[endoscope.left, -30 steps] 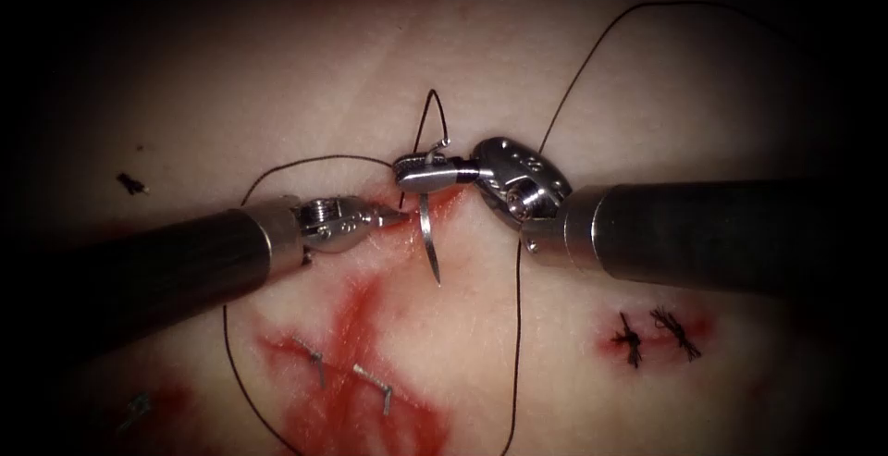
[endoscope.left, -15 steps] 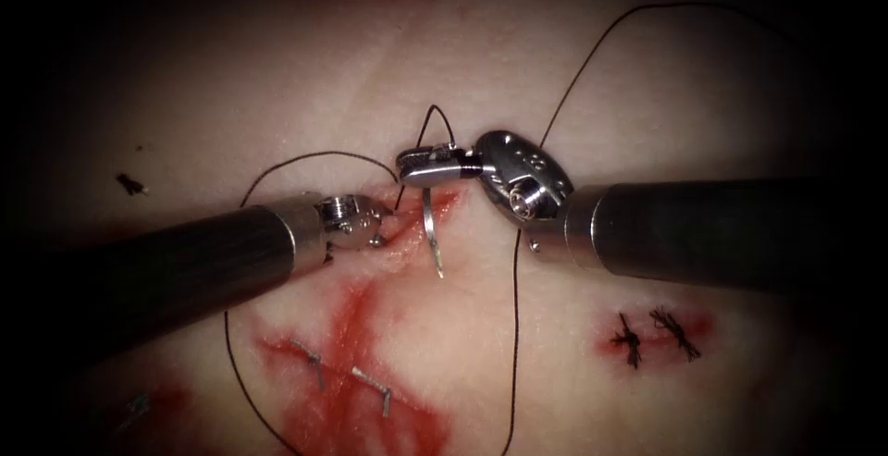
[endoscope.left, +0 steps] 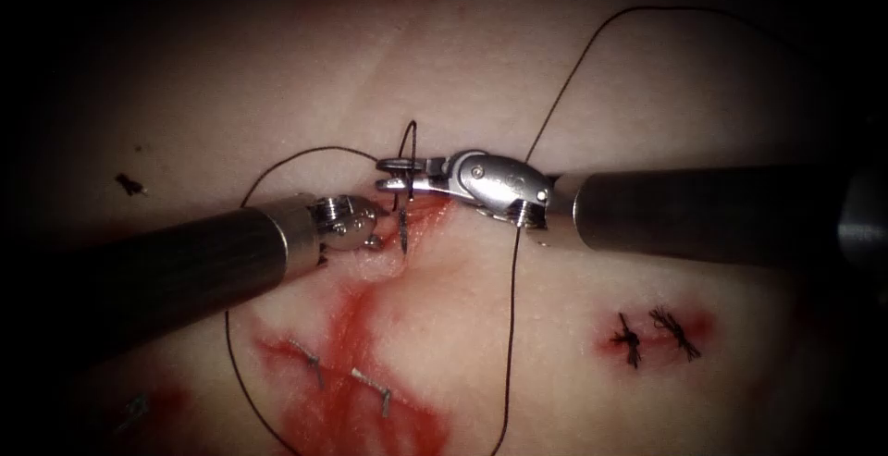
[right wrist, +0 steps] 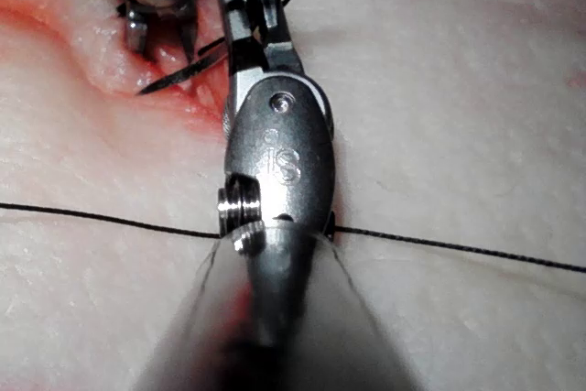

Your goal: Wound Closure

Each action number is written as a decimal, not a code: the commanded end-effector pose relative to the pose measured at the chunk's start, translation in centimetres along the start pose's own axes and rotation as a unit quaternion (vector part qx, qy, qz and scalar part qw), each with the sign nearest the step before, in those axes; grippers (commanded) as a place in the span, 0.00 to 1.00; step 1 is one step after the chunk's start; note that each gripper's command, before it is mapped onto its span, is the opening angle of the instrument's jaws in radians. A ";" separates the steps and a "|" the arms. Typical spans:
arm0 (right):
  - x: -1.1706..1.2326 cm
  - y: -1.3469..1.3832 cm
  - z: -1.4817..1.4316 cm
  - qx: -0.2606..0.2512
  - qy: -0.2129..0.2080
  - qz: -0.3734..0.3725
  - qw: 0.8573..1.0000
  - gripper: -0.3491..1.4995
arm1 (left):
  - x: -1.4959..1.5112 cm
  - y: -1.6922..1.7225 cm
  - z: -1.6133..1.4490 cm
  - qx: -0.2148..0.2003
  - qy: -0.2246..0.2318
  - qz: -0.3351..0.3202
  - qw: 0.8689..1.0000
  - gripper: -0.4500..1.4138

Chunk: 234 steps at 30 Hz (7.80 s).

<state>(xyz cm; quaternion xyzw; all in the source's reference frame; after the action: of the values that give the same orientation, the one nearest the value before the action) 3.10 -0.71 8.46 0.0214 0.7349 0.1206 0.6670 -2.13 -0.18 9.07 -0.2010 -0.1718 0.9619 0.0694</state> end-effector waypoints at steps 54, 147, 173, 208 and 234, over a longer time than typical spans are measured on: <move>-0.07 -0.04 0.07 0.000 0.018 0.055 0.998 0.00 | 0.24 -0.01 -0.62 0.064 0.049 -0.030 0.996 0.37; -0.11 -0.14 0.17 0.110 -0.175 0.349 0.914 0.00 | 0.18 0.55 -0.15 0.087 0.084 -0.028 0.992 0.28; -0.08 -0.58 0.02 0.135 -0.248 0.534 0.797 0.00 | 0.22 0.50 -0.15 0.084 0.085 -0.029 0.992 0.26; 0.12 -1.42 -0.05 0.101 -0.195 0.708 0.671 0.00 | 0.19 0.50 -0.17 0.083 0.086 -0.027 0.993 0.25; -0.04 -1.57 -0.14 0.074 -0.141 0.790 0.592 0.00 | 0.19 0.51 -0.16 0.084 0.085 -0.027 0.992 0.24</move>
<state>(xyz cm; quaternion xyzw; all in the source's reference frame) 3.11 -2.22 8.13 0.6603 0.3332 0.5453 0.3944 -2.21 -0.58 8.63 -0.2704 -0.0894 0.9502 0.1263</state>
